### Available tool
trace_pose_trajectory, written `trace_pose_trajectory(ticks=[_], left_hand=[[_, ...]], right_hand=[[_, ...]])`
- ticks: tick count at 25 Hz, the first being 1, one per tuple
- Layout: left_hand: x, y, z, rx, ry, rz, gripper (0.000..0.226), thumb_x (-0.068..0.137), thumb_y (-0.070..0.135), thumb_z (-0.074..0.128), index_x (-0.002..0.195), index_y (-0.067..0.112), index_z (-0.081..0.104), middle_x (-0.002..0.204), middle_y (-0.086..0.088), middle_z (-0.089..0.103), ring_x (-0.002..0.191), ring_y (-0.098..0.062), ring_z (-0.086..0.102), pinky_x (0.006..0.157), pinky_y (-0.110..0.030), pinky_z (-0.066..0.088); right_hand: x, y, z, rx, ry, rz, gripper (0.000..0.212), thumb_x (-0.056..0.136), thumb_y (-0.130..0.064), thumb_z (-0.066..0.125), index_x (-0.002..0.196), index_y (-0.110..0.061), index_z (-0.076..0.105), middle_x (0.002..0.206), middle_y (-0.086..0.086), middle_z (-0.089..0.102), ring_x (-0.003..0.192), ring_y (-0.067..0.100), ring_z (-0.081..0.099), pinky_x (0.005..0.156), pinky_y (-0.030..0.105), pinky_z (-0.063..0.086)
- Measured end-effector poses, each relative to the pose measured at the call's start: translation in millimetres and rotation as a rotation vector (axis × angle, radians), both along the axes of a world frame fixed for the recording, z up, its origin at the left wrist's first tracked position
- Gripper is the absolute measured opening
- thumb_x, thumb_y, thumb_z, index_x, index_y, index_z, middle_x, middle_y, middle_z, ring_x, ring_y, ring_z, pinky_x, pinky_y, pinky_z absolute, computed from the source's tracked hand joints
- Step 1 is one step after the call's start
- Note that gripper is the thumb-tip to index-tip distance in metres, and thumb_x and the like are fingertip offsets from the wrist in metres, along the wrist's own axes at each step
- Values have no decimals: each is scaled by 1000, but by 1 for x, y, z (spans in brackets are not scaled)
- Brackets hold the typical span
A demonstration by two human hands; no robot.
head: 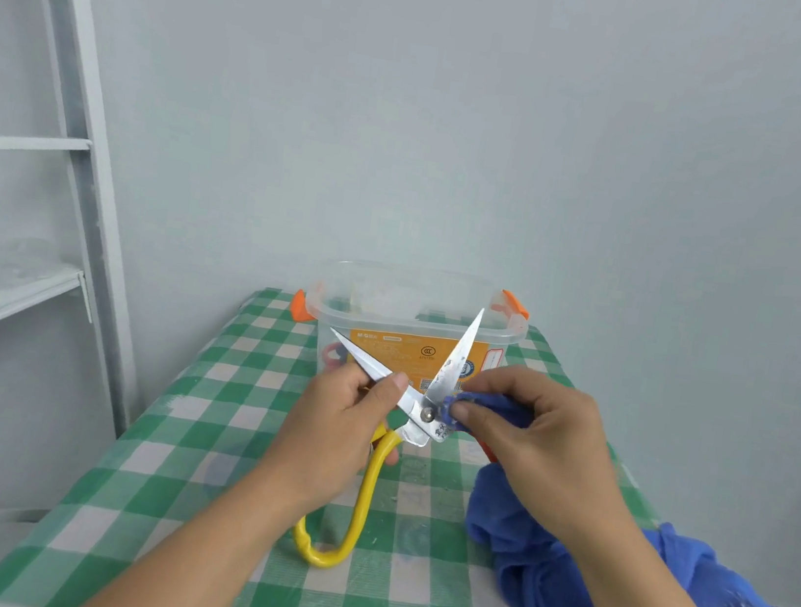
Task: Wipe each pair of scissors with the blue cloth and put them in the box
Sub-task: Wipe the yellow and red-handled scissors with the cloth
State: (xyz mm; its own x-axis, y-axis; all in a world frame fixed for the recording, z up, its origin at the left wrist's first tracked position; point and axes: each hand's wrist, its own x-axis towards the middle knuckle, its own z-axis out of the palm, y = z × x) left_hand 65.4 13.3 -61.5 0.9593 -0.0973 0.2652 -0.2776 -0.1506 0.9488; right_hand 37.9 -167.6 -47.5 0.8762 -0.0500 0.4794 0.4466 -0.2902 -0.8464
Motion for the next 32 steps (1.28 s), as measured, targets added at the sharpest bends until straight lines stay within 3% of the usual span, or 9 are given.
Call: trace_pose_trajectory(ticks=[3,5,9,13,16,21,25,30,32], left_hand=[[-1,-1,-1,-1,-8,-10,27,102,24,55,79,11,61,53,9,56,57,-24,66,48,-20,48],[-2,-2,-1,-8,-2,-20,27,102,24,55,79,11,62,52,10,56,58,-25,65,49,-20,49],[-3,-2,0,0,5,-29,26,102,26,54,80,15,60,51,11,57,57,-22,67,48,-21,48],[-3,-2,-2,-1,13,-57,26,102,28,54,83,12,61,51,11,56,55,-18,66,57,-30,54],[0,-2,-2,18,2,-65,24,101,29,55,86,12,61,52,11,54,53,-17,65,52,-25,49],[0,0,-3,-32,49,-76,22,100,28,56,83,16,59,63,-2,52,52,-20,63,48,-24,46],[-1,-3,-4,-31,68,-111,21,102,31,54,88,16,59,65,-2,52,43,-12,57,56,-32,50],[-3,-5,-3,-50,75,-127,17,102,29,54,90,19,61,68,-3,52,45,-14,58,52,-28,51],[-3,-4,-3,-45,82,-123,18,102,28,54,86,22,62,68,-5,52,52,-19,62,42,-19,42]], right_hand=[[9,-1,-11,-254,-103,-233,27,78,-17,84,80,-41,73,81,-16,67,85,3,64,75,26,50],[11,1,-14,-242,-158,-272,34,75,-16,86,77,-47,71,85,-16,60,92,5,59,77,21,47],[13,2,-15,-145,-134,-220,35,76,-12,86,70,-43,70,87,-11,62,91,3,57,72,11,42],[18,-6,-16,-188,75,-145,10,83,-29,80,79,-28,71,76,-14,71,75,5,64,71,33,48],[20,-7,-11,-252,168,-136,25,87,-36,74,70,-19,68,60,-11,67,57,7,56,64,36,45],[19,4,-10,-259,180,-200,38,82,-53,70,70,-17,66,63,-8,69,66,16,65,72,46,53],[20,3,-11,-290,207,-248,42,84,-55,70,67,-18,63,60,-9,69,65,16,66,72,43,52],[23,5,-12,-343,217,-317,59,76,-75,64,66,-17,60,60,-6,68,62,17,64,63,38,48],[24,4,-13,-366,201,-295,56,77,-74,63,65,-20,60,60,-5,68,61,17,64,62,37,47]])
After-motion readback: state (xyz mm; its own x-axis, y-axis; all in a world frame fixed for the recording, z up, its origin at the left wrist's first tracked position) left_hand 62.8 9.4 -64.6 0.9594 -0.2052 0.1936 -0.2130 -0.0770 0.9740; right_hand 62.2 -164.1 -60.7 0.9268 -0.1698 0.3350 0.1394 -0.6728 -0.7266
